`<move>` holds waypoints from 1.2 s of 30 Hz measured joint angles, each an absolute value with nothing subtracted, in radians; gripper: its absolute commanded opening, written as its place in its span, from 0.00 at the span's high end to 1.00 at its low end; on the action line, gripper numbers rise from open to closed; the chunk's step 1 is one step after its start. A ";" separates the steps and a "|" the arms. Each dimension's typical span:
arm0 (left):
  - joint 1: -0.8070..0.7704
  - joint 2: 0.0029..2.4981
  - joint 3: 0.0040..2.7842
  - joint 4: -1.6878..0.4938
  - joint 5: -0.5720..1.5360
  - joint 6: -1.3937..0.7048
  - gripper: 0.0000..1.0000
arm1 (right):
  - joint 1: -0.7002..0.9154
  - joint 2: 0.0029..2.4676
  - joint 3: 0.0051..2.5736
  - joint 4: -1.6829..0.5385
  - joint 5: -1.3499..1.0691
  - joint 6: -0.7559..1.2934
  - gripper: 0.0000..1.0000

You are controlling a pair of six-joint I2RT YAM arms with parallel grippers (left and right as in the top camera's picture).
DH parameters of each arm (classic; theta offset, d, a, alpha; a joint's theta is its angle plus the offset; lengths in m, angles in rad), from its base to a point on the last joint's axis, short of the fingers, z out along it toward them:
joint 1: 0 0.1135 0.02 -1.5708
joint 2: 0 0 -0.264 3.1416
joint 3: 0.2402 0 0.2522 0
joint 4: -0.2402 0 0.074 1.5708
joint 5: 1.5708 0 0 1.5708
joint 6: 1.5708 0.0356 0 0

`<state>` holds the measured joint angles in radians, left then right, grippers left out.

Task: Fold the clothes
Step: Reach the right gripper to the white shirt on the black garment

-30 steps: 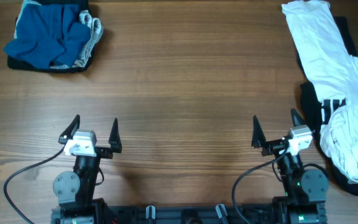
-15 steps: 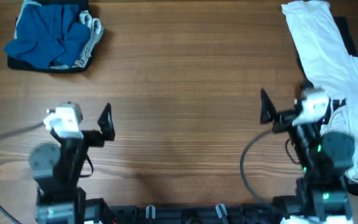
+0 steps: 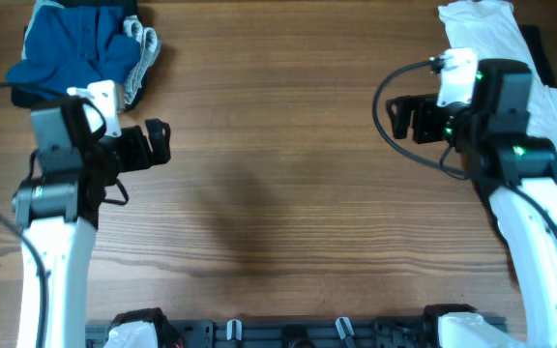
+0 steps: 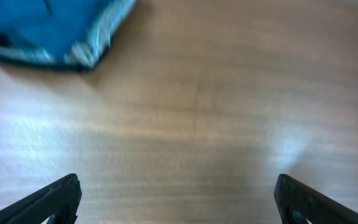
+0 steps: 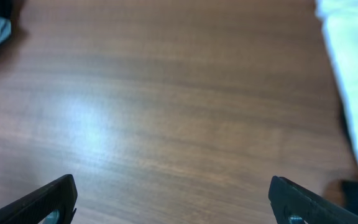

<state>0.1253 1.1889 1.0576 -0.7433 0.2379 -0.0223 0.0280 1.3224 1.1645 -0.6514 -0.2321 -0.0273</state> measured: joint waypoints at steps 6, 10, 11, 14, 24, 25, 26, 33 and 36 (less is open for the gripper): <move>0.125 1.338 1.058 -0.764 0.280 -0.025 0.00 | 0.028 1.419 1.166 -0.677 -0.302 0.009 0.01; 0.125 1.401 1.058 -0.769 0.344 -0.025 0.00 | 0.026 1.449 1.166 -0.695 -0.277 0.066 0.02; 0.125 1.407 1.058 -0.770 0.355 -0.025 0.00 | 0.020 1.452 1.166 -0.704 -0.248 0.102 0.01; 0.125 1.412 1.058 -0.770 0.379 -0.025 0.00 | -0.042 1.452 1.166 -0.751 -0.116 0.223 0.03; 0.125 1.412 1.058 -0.770 0.392 -0.025 0.00 | -0.454 1.515 1.166 -0.679 0.068 0.336 0.06; 0.125 1.412 1.058 -0.770 0.392 -0.025 0.00 | -0.485 1.533 1.166 -0.641 0.070 0.337 0.06; 0.125 1.412 1.058 -0.770 0.392 -0.025 0.00 | -0.511 1.551 1.167 -0.599 0.073 0.336 0.07; 0.125 1.412 1.058 -0.770 0.395 -0.025 0.00 | -0.598 1.691 1.174 -0.641 0.084 0.368 0.17; 0.125 1.412 1.058 -0.770 0.395 -0.025 0.00 | -0.597 1.731 1.172 -0.703 0.083 0.421 0.17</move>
<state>0.1253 1.4120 1.0580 -0.7696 0.3950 -0.0254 -0.5968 1.7309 1.1725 -0.7033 0.0834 0.4213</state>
